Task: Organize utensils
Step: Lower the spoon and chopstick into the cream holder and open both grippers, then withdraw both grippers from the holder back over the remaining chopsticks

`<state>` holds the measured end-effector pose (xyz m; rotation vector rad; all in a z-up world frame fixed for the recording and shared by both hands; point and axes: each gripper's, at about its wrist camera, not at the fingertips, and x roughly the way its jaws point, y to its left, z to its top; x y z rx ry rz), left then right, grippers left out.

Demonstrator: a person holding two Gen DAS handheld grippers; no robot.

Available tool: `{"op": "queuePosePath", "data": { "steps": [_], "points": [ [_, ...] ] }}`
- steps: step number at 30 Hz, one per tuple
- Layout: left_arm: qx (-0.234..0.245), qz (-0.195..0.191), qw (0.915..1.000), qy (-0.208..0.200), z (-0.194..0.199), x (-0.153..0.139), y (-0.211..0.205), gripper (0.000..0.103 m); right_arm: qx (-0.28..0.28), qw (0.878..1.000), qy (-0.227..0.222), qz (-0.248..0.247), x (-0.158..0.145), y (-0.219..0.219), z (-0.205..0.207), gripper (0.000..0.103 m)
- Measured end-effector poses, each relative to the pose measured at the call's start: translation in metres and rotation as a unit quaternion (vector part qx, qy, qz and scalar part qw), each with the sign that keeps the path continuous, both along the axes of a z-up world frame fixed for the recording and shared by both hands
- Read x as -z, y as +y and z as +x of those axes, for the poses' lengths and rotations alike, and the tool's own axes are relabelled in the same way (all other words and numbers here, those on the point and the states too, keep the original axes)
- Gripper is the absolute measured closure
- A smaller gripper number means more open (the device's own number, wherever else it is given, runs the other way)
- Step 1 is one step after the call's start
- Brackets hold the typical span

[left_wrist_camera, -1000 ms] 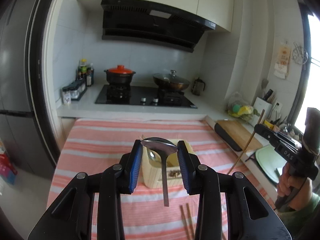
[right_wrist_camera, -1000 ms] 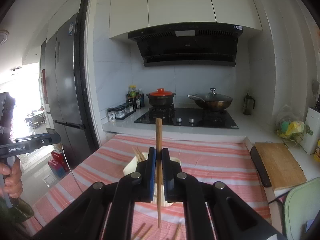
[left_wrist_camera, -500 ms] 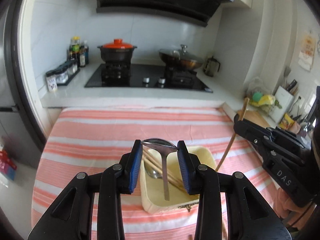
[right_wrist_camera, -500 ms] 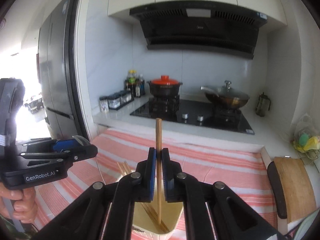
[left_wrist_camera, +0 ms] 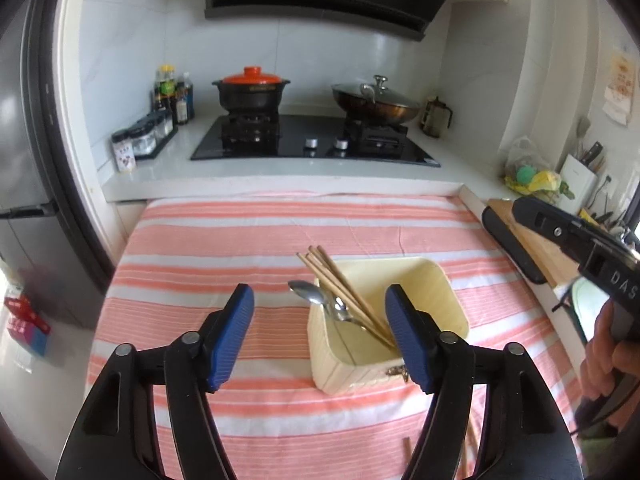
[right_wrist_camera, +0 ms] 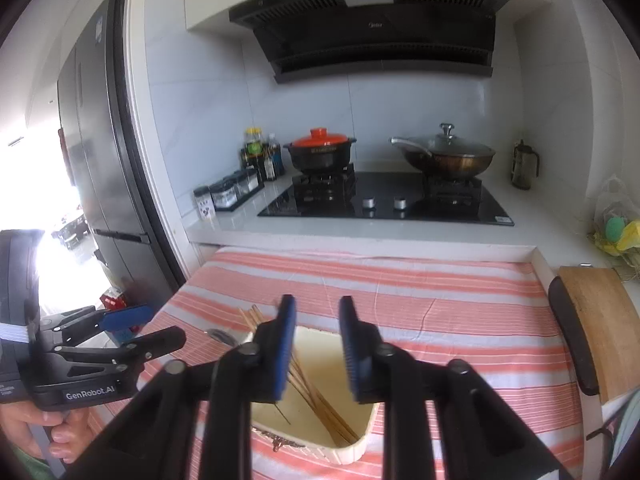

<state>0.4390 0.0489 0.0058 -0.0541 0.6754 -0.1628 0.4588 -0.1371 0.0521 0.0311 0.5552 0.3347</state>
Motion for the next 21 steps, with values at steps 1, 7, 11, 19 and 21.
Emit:
{"op": "queuePosePath", "data": {
  "steps": [1,7,11,19,21],
  "points": [
    [0.001,0.009,0.9999,-0.004,-0.015,-0.006,0.003,0.023,0.001,1.0,-0.011,0.003,-0.011,-0.004,-0.012,0.06],
    [0.025,0.059,0.998,-0.004,-0.127,0.012,0.014,0.004,-0.003,0.999,-0.014,-0.032,-0.027,-0.032,-0.104,0.043],
    [0.019,0.043,0.9983,0.035,-0.193,0.062,0.013,0.004,0.016,0.997,0.0,-0.076,0.006,-0.052,-0.175,0.042],
    [-0.028,-0.001,0.9973,0.067,-0.265,0.14,-0.006,0.004,0.09,0.988,0.015,-0.123,0.113,-0.07,-0.306,0.041],
    [-0.017,-0.006,0.9967,0.079,-0.269,0.153,-0.012,0.004,0.11,0.986,0.043,-0.113,0.141,-0.075,-0.323,0.041]
  ]
}}
